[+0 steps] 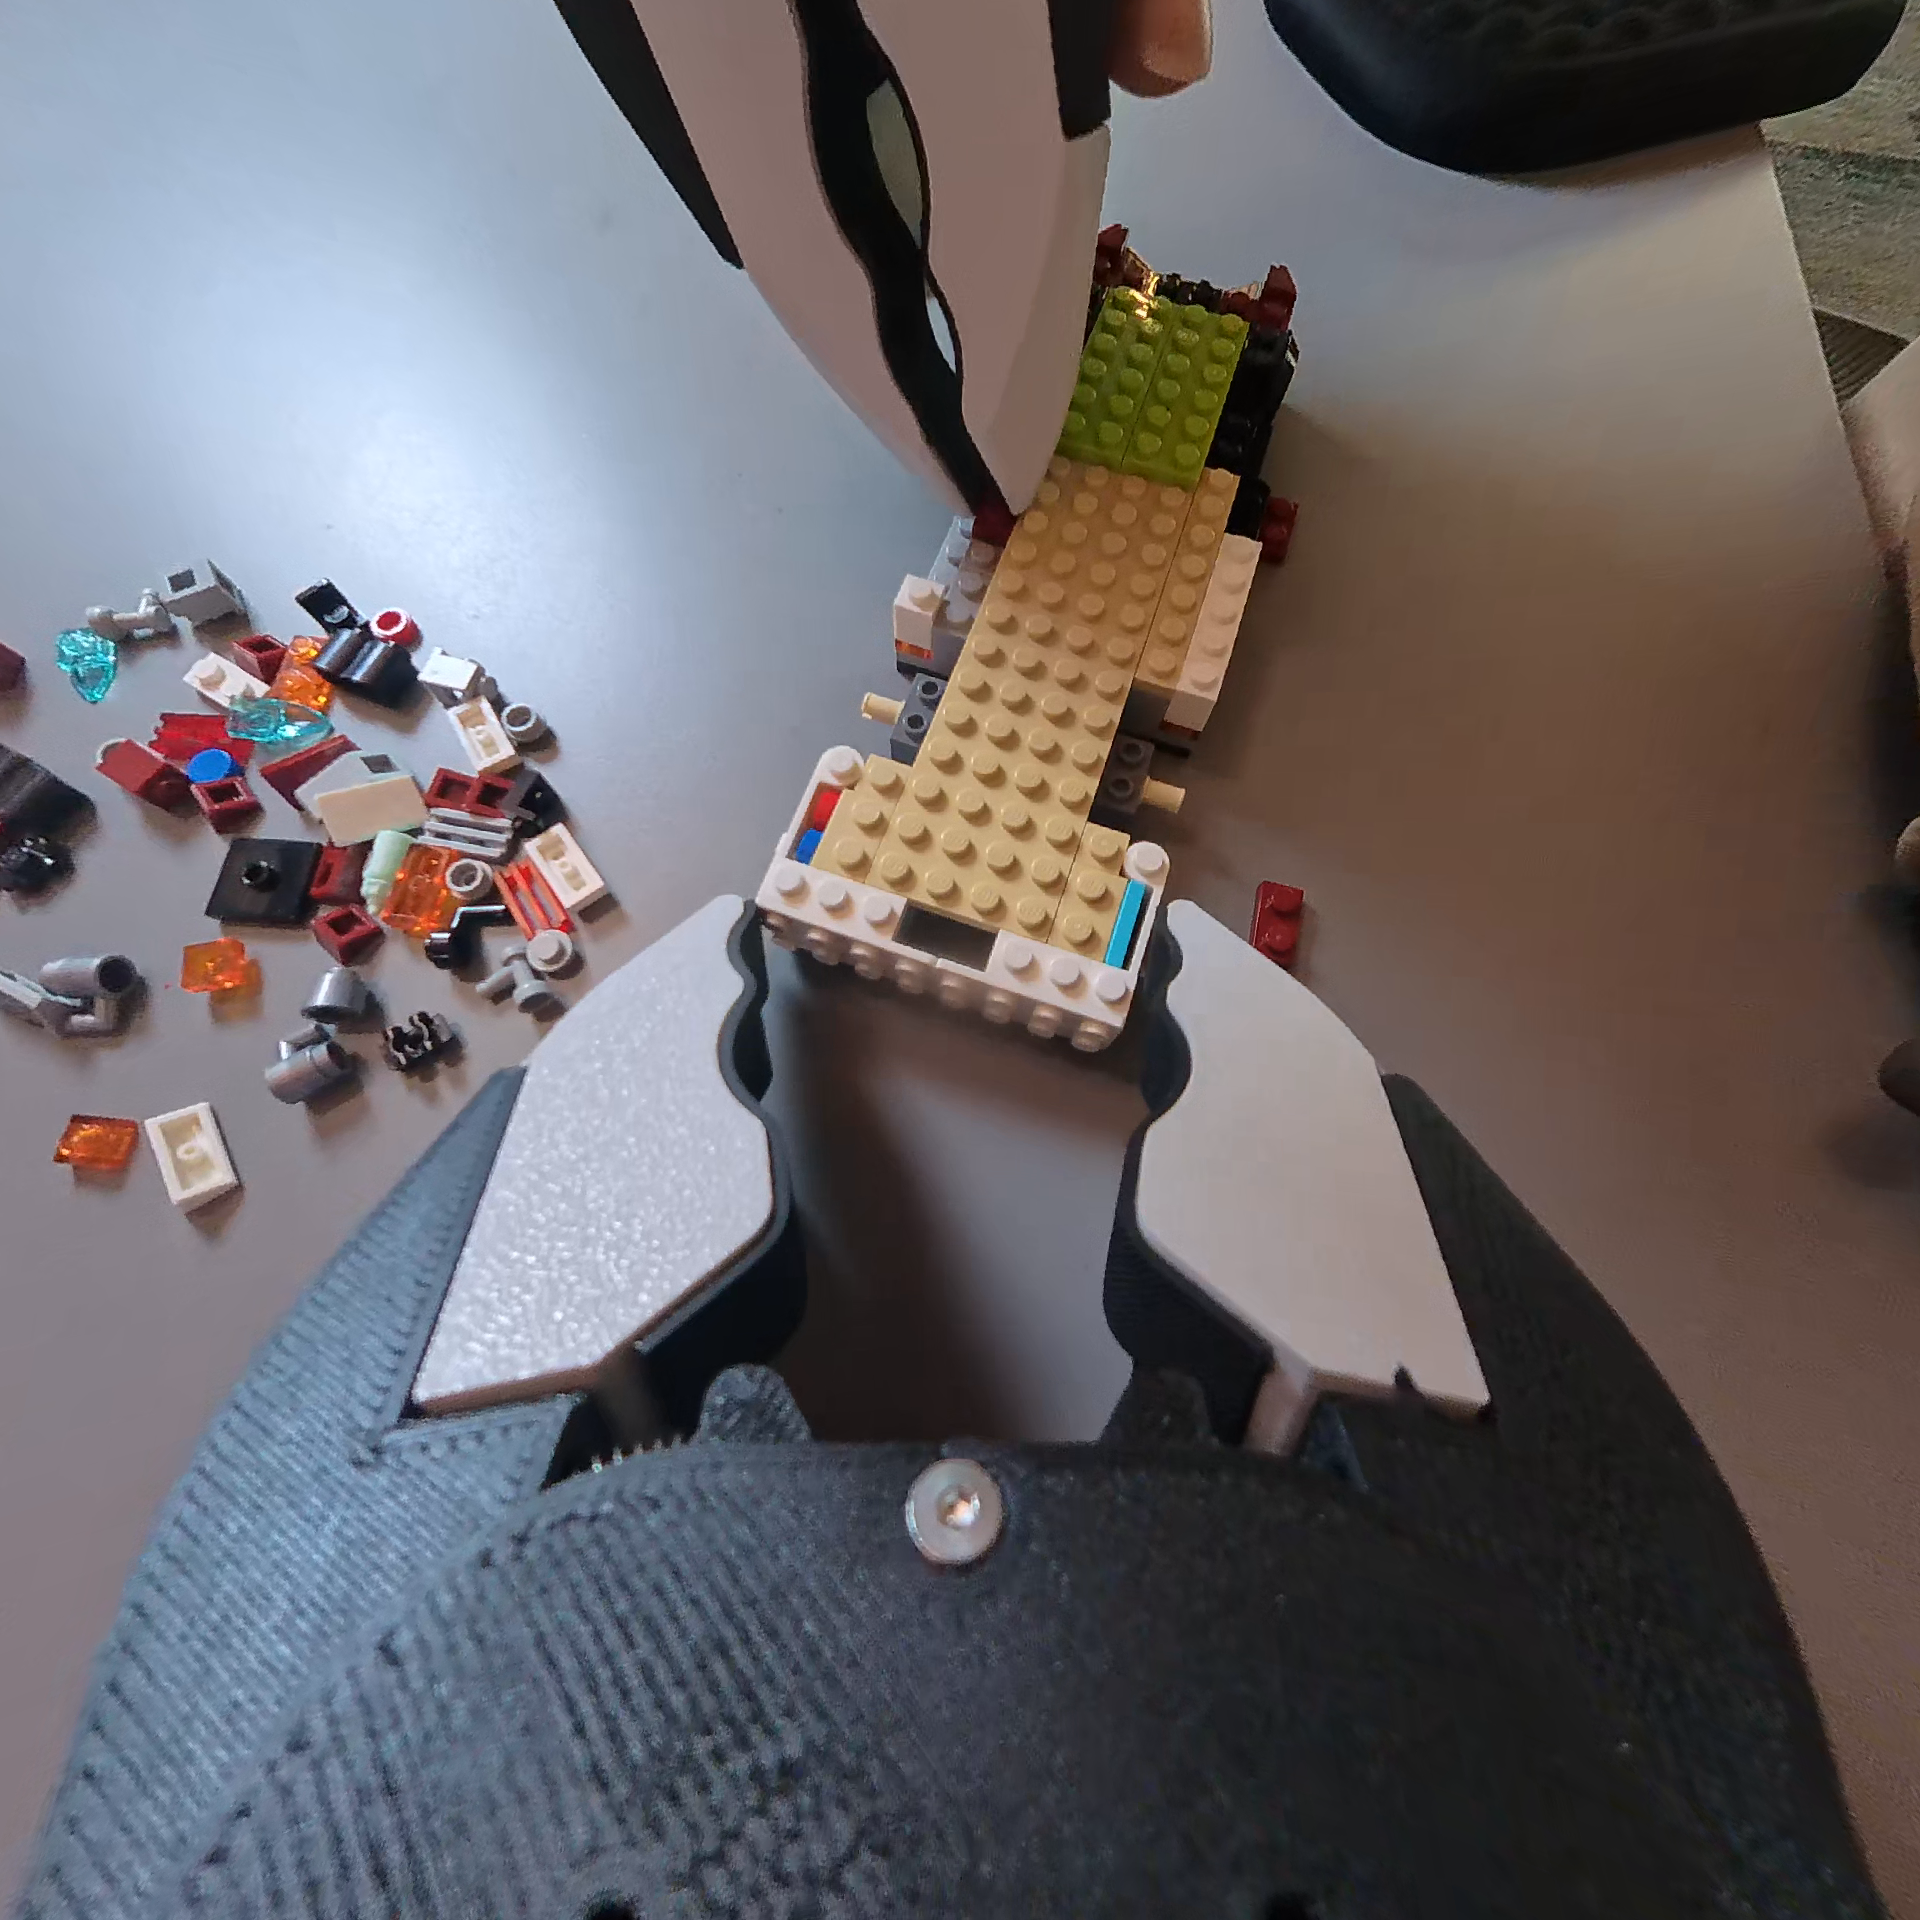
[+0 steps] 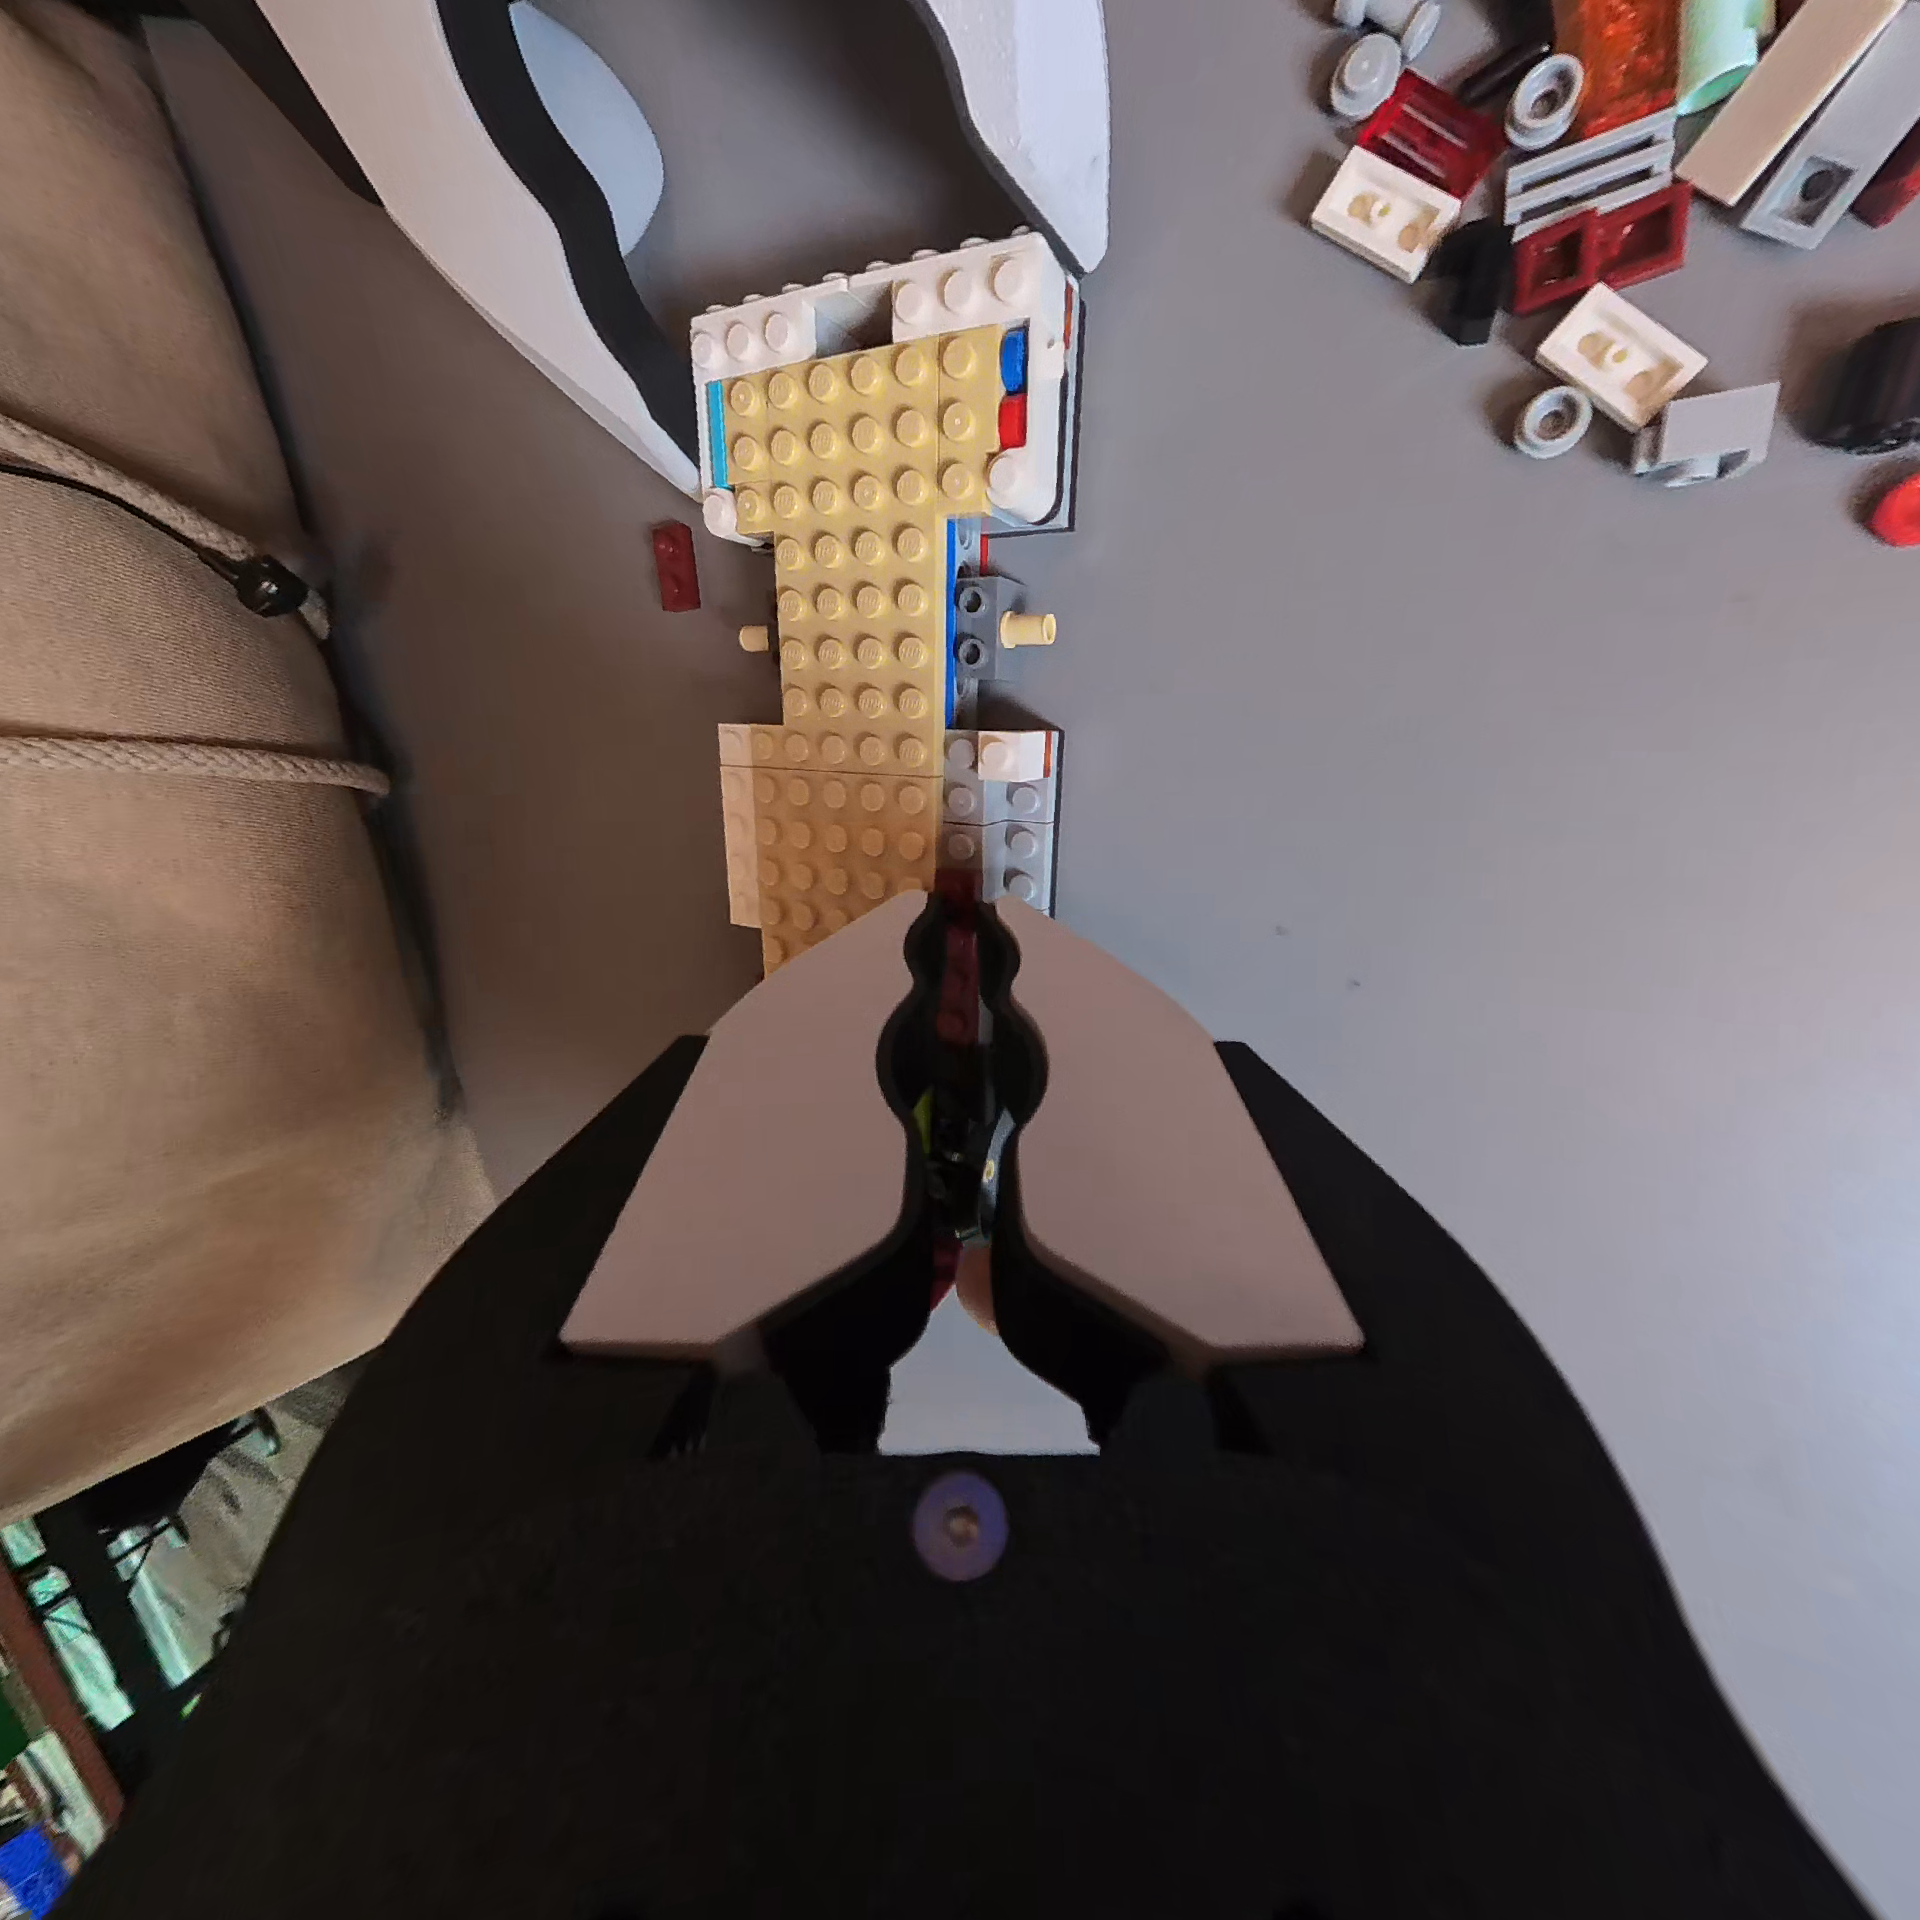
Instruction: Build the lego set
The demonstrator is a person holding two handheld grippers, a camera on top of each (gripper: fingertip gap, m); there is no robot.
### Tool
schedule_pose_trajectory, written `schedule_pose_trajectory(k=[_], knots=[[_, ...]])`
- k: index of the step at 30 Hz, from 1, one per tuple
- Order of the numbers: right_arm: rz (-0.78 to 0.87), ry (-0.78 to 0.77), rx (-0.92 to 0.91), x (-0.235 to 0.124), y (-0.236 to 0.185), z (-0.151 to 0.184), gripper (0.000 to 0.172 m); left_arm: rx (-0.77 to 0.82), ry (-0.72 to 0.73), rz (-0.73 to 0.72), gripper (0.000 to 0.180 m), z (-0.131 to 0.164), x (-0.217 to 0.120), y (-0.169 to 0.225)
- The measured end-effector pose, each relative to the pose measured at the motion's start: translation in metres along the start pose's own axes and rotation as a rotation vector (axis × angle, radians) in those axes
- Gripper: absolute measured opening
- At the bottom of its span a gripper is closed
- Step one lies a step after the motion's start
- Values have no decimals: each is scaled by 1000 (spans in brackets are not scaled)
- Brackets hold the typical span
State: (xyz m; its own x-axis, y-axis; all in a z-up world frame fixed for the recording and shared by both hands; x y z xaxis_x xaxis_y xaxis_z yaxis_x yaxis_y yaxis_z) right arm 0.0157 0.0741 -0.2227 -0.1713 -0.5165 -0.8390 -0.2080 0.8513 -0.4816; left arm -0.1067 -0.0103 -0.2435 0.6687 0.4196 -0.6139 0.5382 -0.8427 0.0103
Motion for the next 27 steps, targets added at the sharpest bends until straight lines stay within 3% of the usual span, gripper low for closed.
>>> schedule_pose_trajectory(k=[6,8,11,14,20,27], knots=[[54,19,-57,0,-3,0,6,8,-1,4,71,0,-1,0],[75,57,-87,-6,-4,0,18,11,-1,3,71,0,-1,0],[100,249,-67,-35,-4,1,25,8,0,4,71,1,-1,-1],[146,382,-57,-51,-6,24,26,13,-1,1,71,1,-2,-2],[331,428,-92,-32,-20,79,39,45,4,-7,71,0,-2,-2],[320,478,-133,-9,-29,90,44,63,19,-16,70,-1,-2,-5]])
Point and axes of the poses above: each gripper's, where its closed fingertips meet, x out along the fingers, z out of its underside, y = z × x across the jaws, the point moved 6 cm from there along -x, back along the fingers, and after that the axes turned 2 degrees about -z, right-handed, at the moved point
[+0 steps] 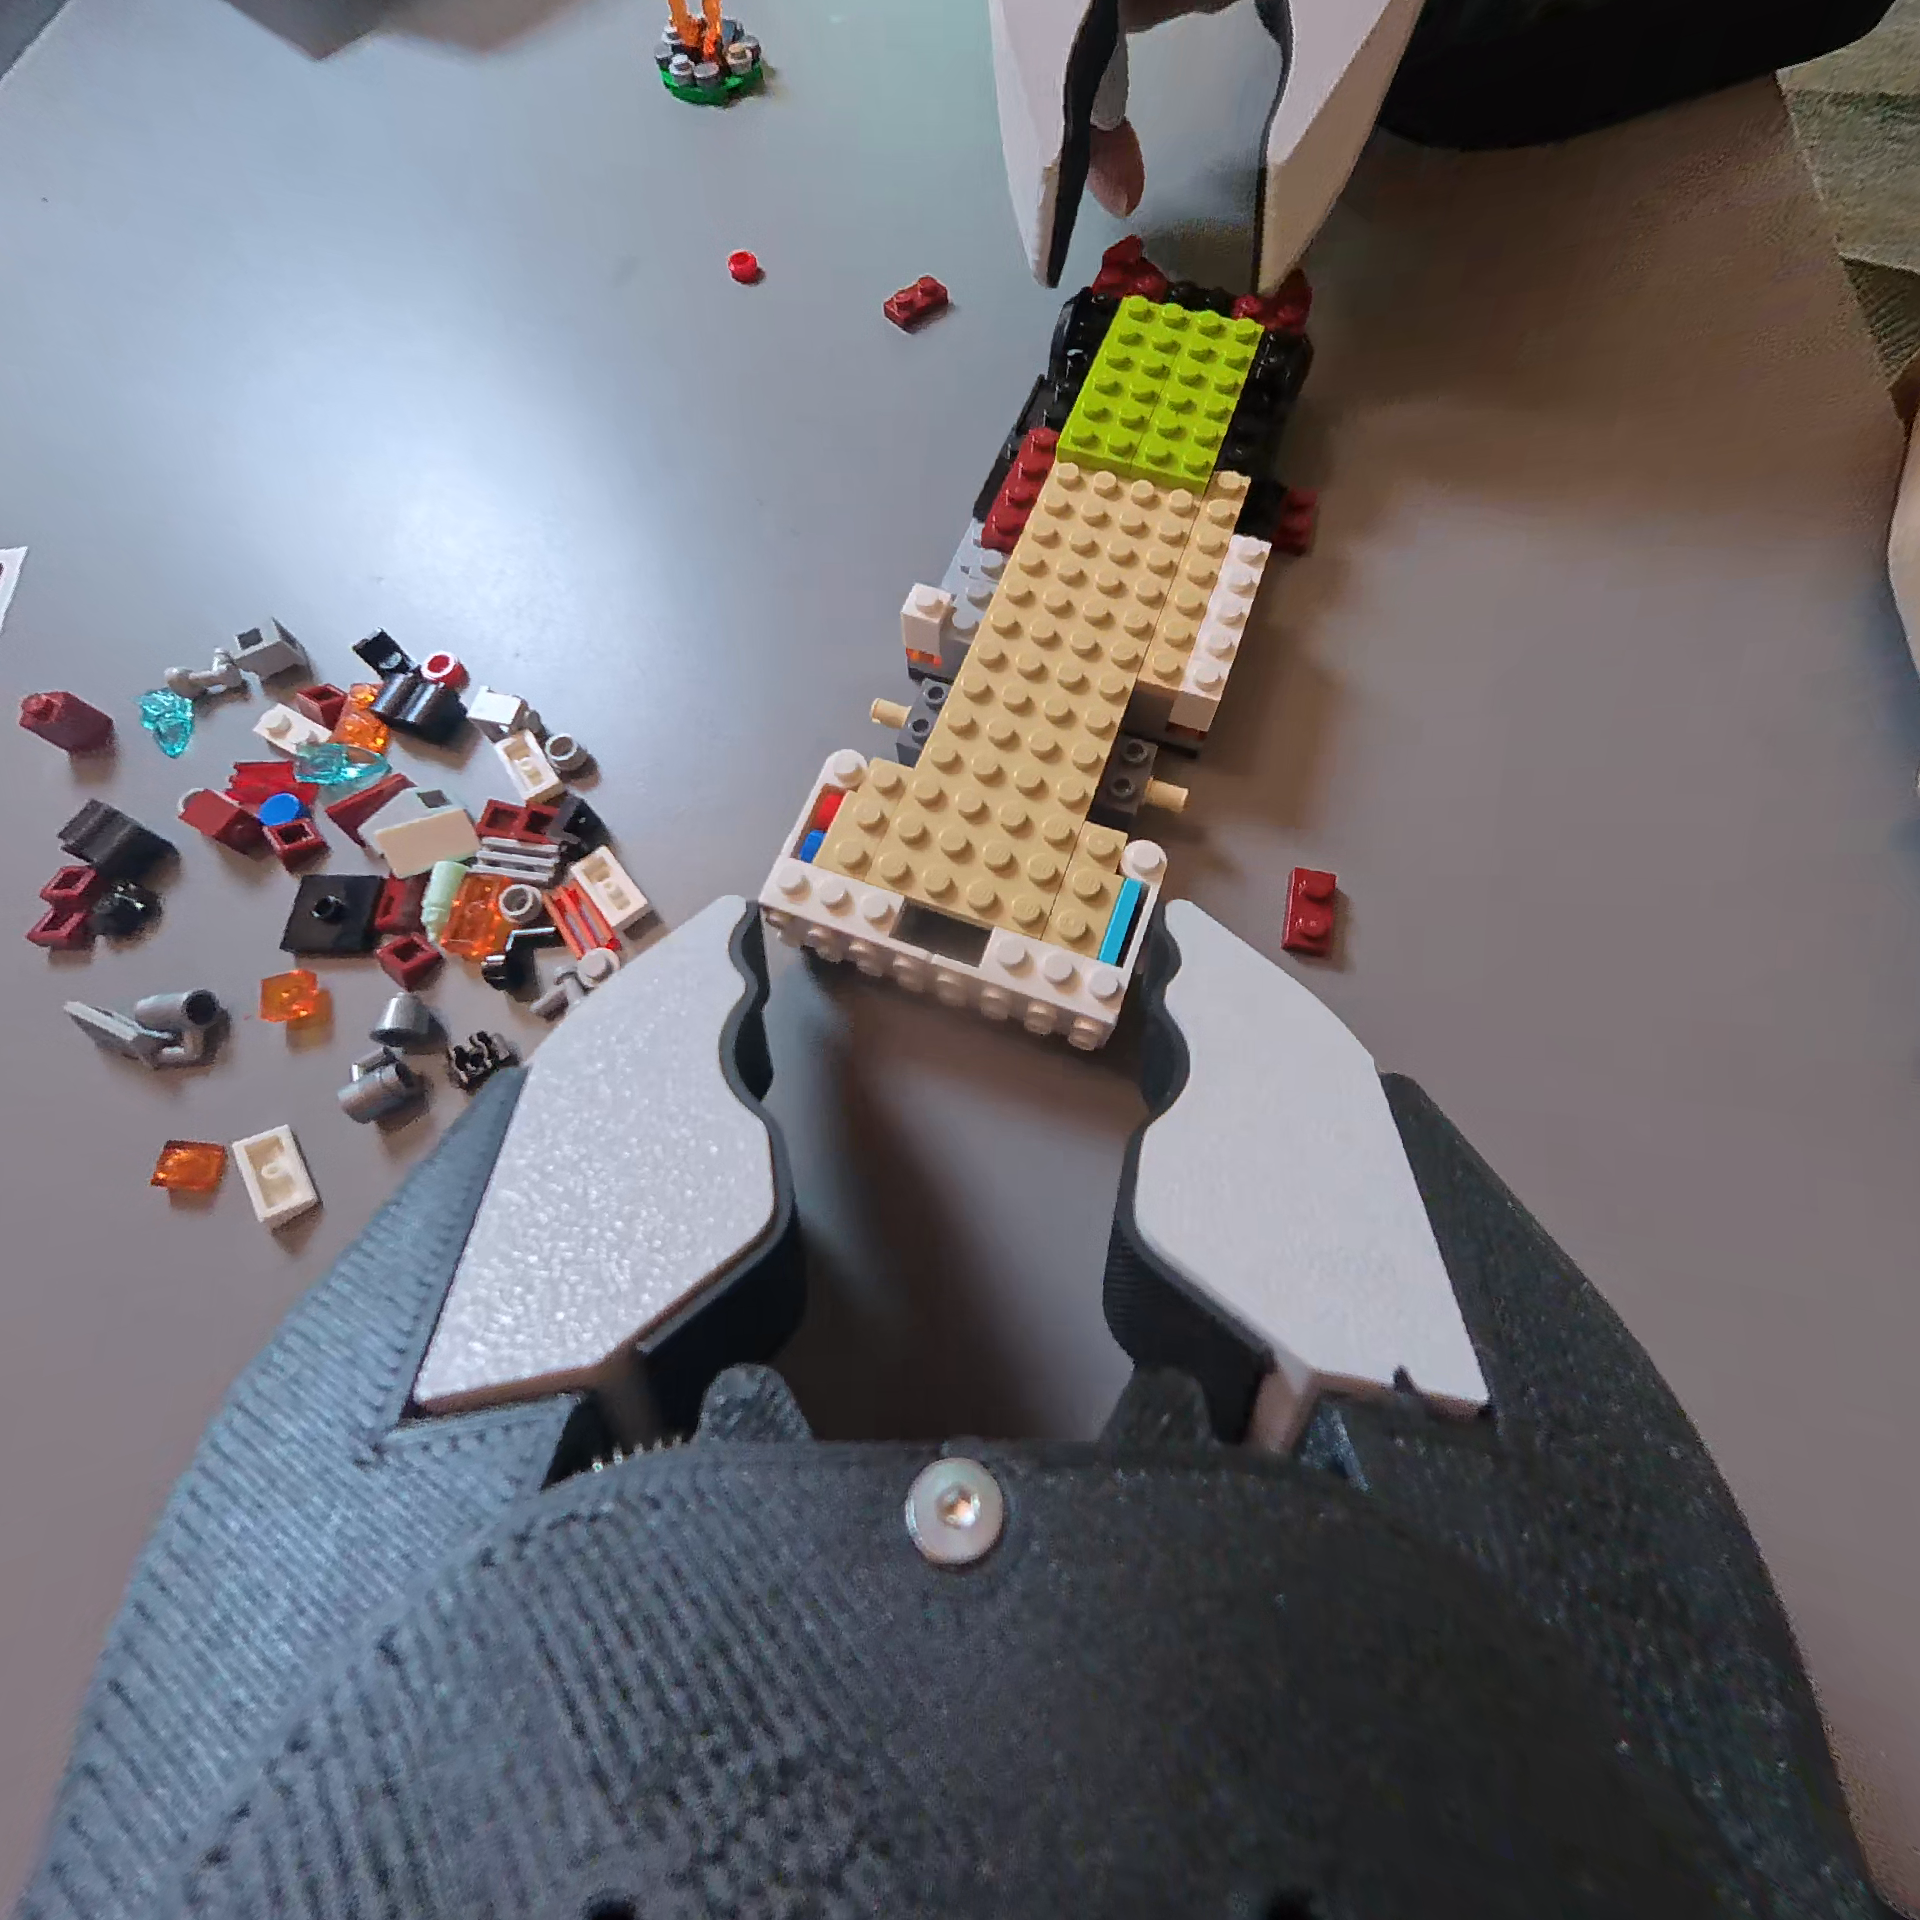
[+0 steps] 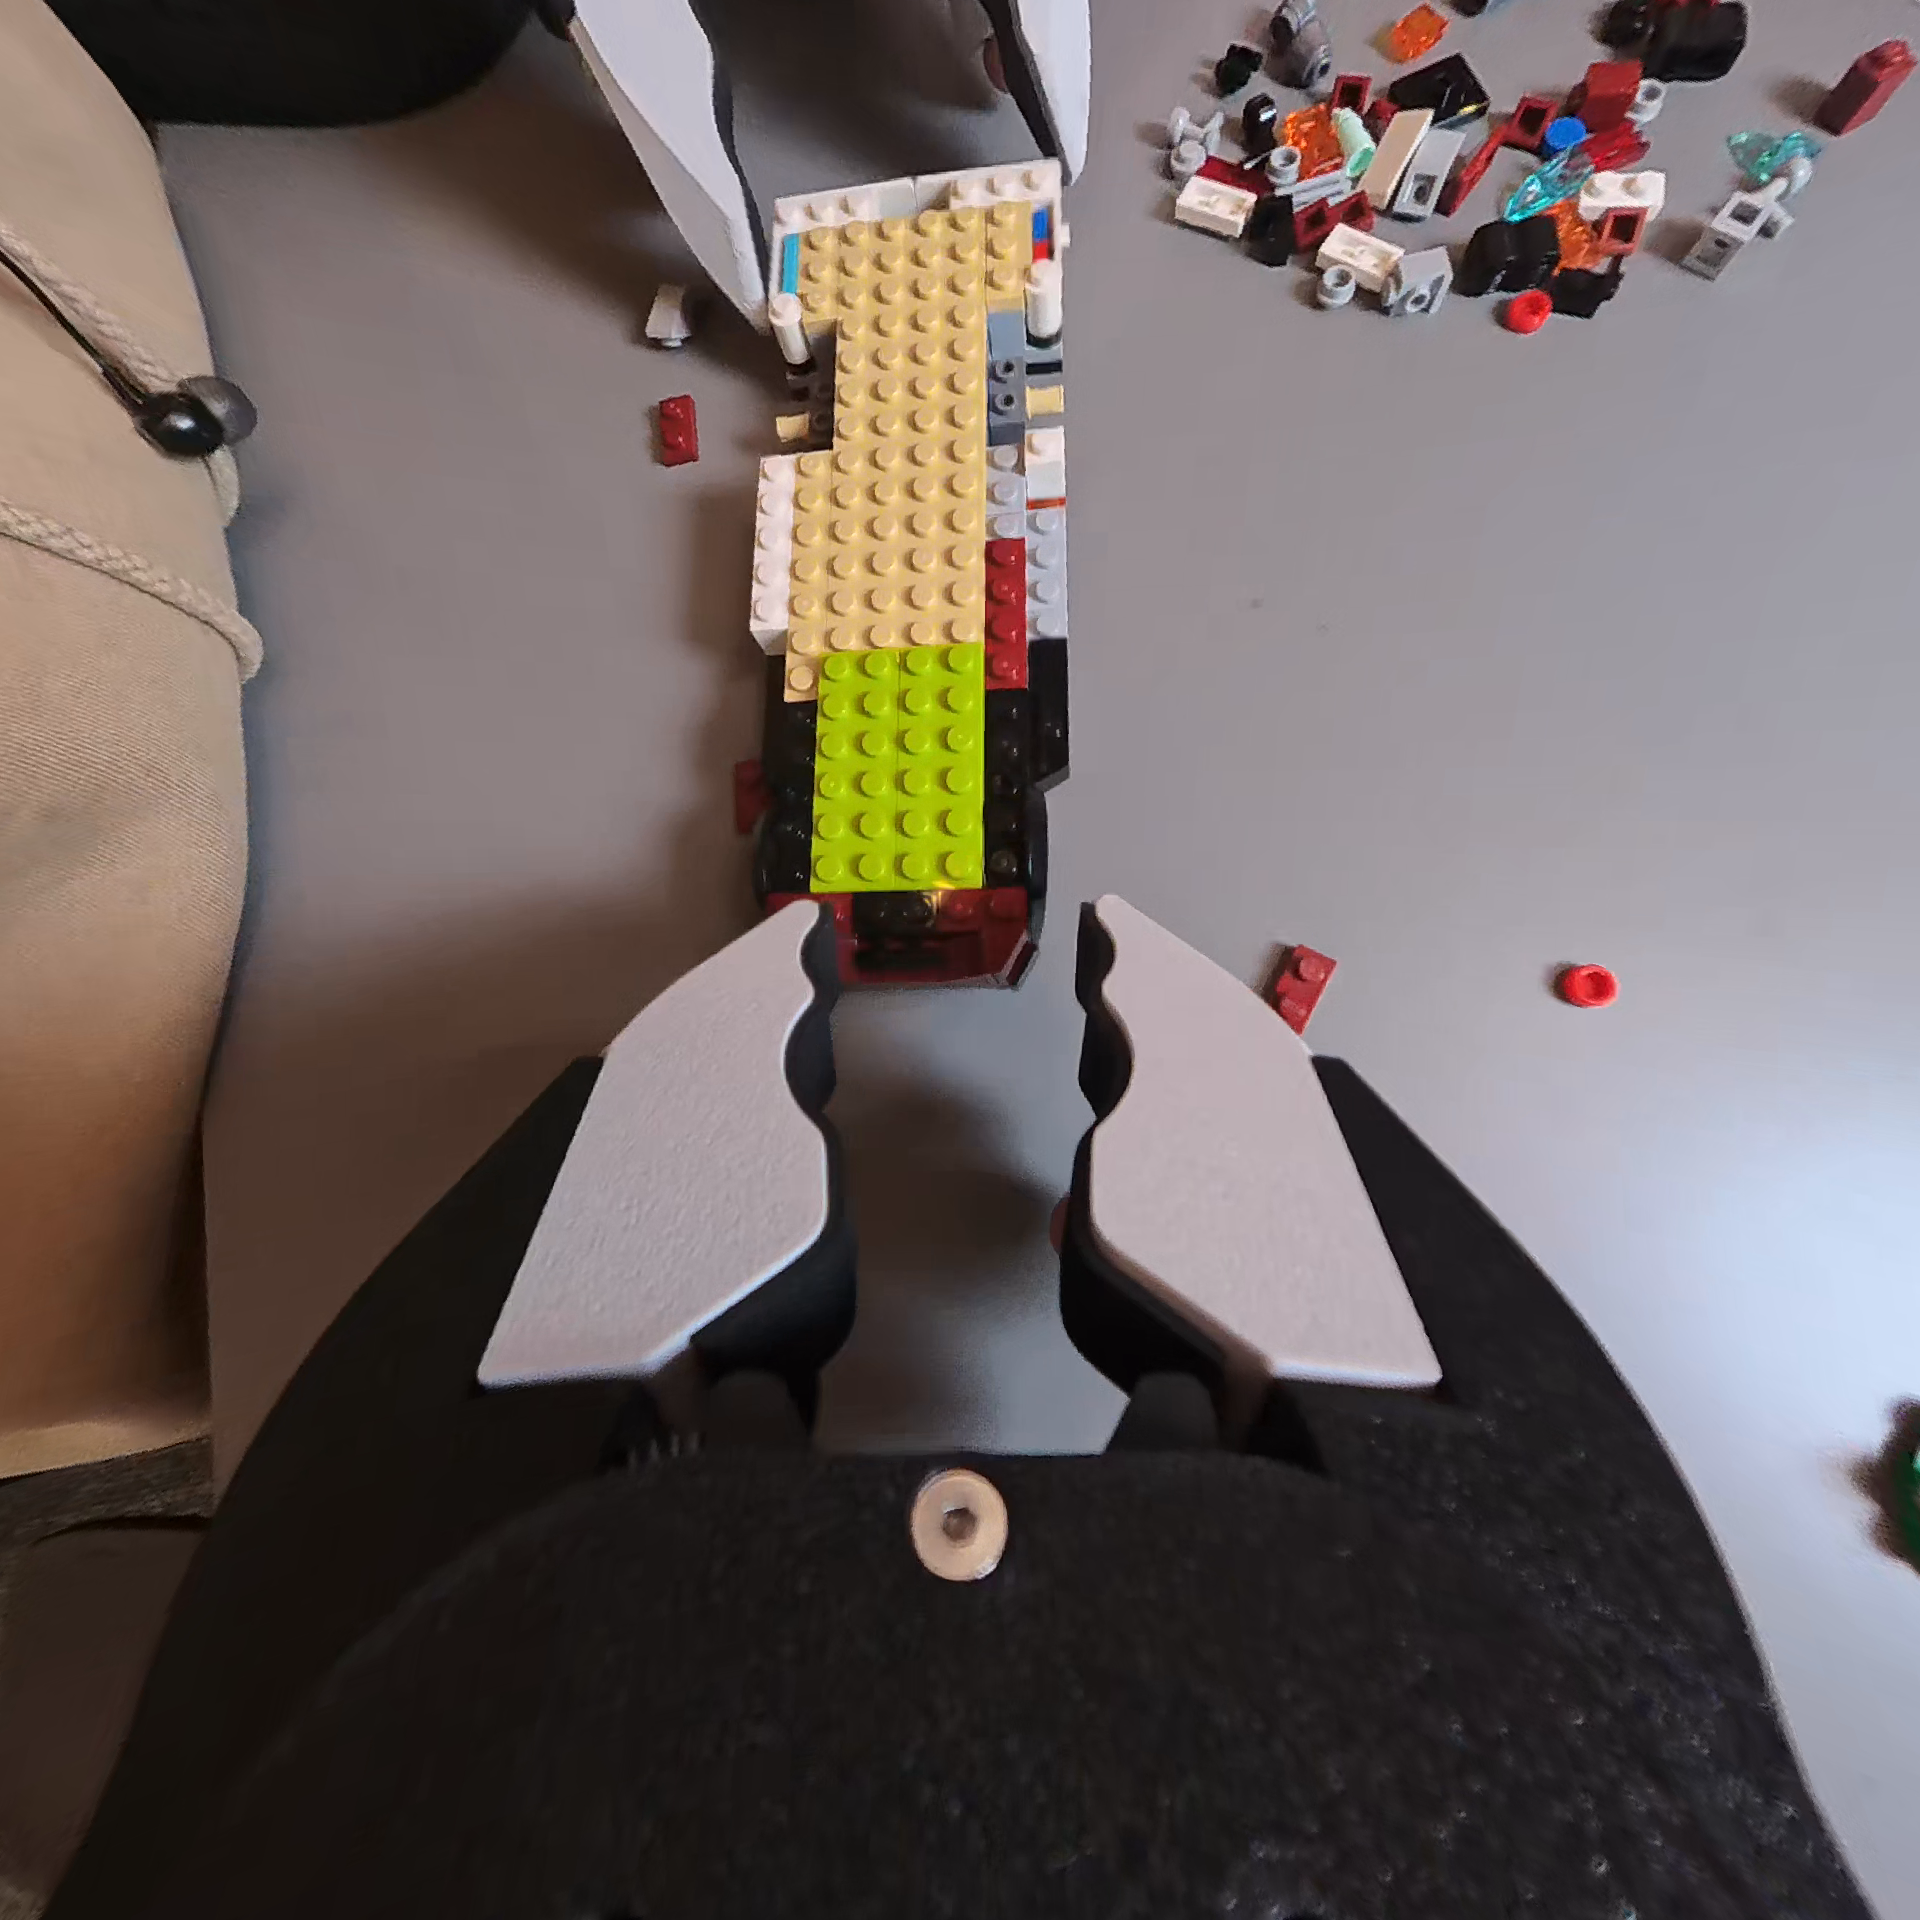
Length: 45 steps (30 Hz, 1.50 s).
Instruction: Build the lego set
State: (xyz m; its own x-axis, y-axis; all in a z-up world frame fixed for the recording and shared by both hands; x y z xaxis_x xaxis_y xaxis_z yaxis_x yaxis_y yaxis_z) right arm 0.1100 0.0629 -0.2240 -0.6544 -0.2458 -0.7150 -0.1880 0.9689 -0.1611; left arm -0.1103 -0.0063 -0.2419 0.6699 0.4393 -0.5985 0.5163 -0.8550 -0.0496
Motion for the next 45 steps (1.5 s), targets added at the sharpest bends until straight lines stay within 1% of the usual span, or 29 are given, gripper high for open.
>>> schedule_pose_trajectory(k=[4,6,8,10,13,17,21,24,28,32,34,37,42,45], knots=[[-34,-1,-31,1,0,-2,49,11,-1,-13,70,-2,3,1],[-47,-17,-50,-1,-3,-2,47,36,6,-37,69,-5,5,0],[-22,-40,-71,-3,-3,0,44,56,10,-62,57,-8,8,-2],[-5,-43,-82,-6,-4,3,43,59,-6,-74,58,-12,14,-4],[28,-41,-45,-12,-4,9,43,55,-35,-106,56,-17,23,-7],[80,-44,10,-22,-4,19,42,44,-24,-162,52,-24,25,-8],[171,-45,115,-35,-4,32,38,31,19,-132,43,-34,22,3],[187,-34,166,-42,-13,40,41,41,-14,-64,36,-37,28,17],[210,-24,150,-46,-28,44,49,103,-43,-96,39,-36,39,24],[262,-4,150,-49,-33,42,55,92,-41,-125,39,-38,38,24],[300,-28,147,-48,-32,44,59,97,-41,-140,40,-39,37,26],[310,-49,144,-41,-34,45,62,108,-40,-158,41,-40,32,28],[349,-87,132,-32,-32,45,54,90,-28,-177,42,-39,23,33],[371,-85,142,-30,-31,43,54,68,-31,-184,41,-34,20,33]])
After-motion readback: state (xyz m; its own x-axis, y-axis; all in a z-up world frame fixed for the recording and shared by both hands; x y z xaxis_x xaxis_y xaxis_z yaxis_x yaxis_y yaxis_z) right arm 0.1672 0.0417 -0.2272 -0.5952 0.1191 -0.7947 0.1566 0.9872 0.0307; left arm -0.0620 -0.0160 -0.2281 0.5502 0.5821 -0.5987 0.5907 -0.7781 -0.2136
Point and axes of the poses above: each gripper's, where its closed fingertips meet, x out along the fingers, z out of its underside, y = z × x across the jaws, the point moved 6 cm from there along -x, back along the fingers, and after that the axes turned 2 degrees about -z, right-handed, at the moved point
